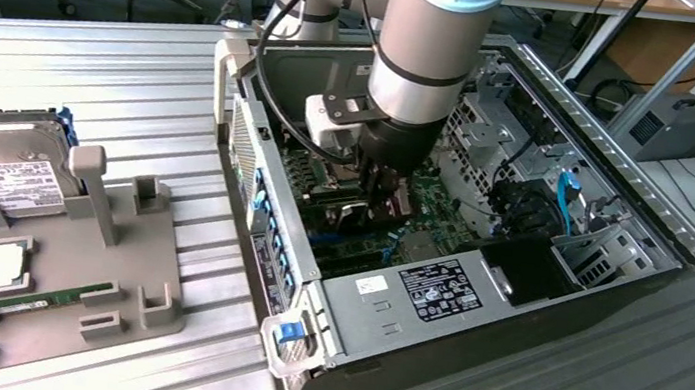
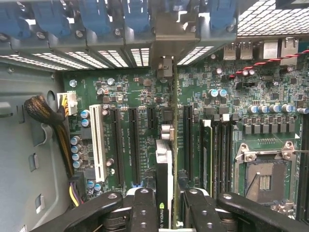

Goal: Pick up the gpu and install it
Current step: 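Insert the gpu into the slot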

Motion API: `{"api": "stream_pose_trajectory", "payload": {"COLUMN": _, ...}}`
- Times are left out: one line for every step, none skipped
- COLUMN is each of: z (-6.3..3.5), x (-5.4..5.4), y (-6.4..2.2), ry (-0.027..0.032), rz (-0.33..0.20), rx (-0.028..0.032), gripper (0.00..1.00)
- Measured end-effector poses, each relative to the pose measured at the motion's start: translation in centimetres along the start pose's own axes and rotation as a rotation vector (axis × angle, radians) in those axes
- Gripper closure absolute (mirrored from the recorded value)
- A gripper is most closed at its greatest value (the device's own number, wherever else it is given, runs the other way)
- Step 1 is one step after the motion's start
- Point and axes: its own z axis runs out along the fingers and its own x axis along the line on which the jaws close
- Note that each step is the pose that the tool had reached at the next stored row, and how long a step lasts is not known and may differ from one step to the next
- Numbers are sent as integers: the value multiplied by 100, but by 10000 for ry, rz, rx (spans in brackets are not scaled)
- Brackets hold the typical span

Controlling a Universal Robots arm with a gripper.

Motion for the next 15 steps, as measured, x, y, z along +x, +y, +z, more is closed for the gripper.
{"api": "stream_pose_trajectory", "payload": {"z": 0, "x": 0, "y": 0, "ry": 1, "rz": 0, "rx": 1, "gripper": 73}}
{"api": "stream_pose_trajectory", "payload": {"z": 0, "x": 0, "y": 0, "ry": 1, "rz": 0, "rx": 0, "gripper": 73}}
{"api": "stream_pose_trajectory", "payload": {"z": 1, "x": -1, "y": 0, "ry": 0, "rz": 2, "rx": 1, "gripper": 73}}
{"api": "stream_pose_trajectory", "payload": {"z": 1, "x": -1, "y": 0, "ry": 0, "rz": 7, "rx": 1, "gripper": 73}}
{"api": "stream_pose_trajectory", "payload": {"z": 2, "x": -2, "y": 0, "ry": 0, "rz": 9, "rx": 0, "gripper": 73}}
{"api": "stream_pose_trajectory", "payload": {"z": 3, "x": -3, "y": 0, "ry": 0, "rz": 10, "rx": 0, "gripper": 73}}
{"api": "stream_pose_trajectory", "payload": {"z": 4, "x": -5, "y": 1, "ry": 0, "rz": 12, "rx": -1, "gripper": 73}}
{"api": "stream_pose_trajectory", "payload": {"z": 5, "x": -7, "y": 1, "ry": 1, "rz": 14, "rx": -2, "gripper": 73}}
{"api": "stream_pose_trajectory", "payload": {"z": 6, "x": -9, "y": 1, "ry": 1, "rz": 16, "rx": -2, "gripper": 73}}
{"api": "stream_pose_trajectory", "payload": {"z": 6, "x": -11, "y": 1, "ry": 2, "rz": 17, "rx": -3, "gripper": 73}}
{"api": "stream_pose_trajectory", "payload": {"z": 7, "x": -13, "y": 1, "ry": 1, "rz": 17, "rx": -3, "gripper": 73}}
{"api": "stream_pose_trajectory", "payload": {"z": 8, "x": -14, "y": 1, "ry": 2, "rz": 18, "rx": -4, "gripper": 73}}
{"api": "stream_pose_trajectory", "payload": {"z": 8, "x": -15, "y": 2, "ry": 1, "rz": 19, "rx": -4, "gripper": 73}}
{"api": "stream_pose_trajectory", "payload": {"z": 8, "x": -15, "y": 2, "ry": 2, "rz": 19, "rx": -4, "gripper": 73}}
{"api": "stream_pose_trajectory", "payload": {"z": 9, "x": -16, "y": 2, "ry": 3, "rz": 19, "rx": -5, "gripper": 73}}
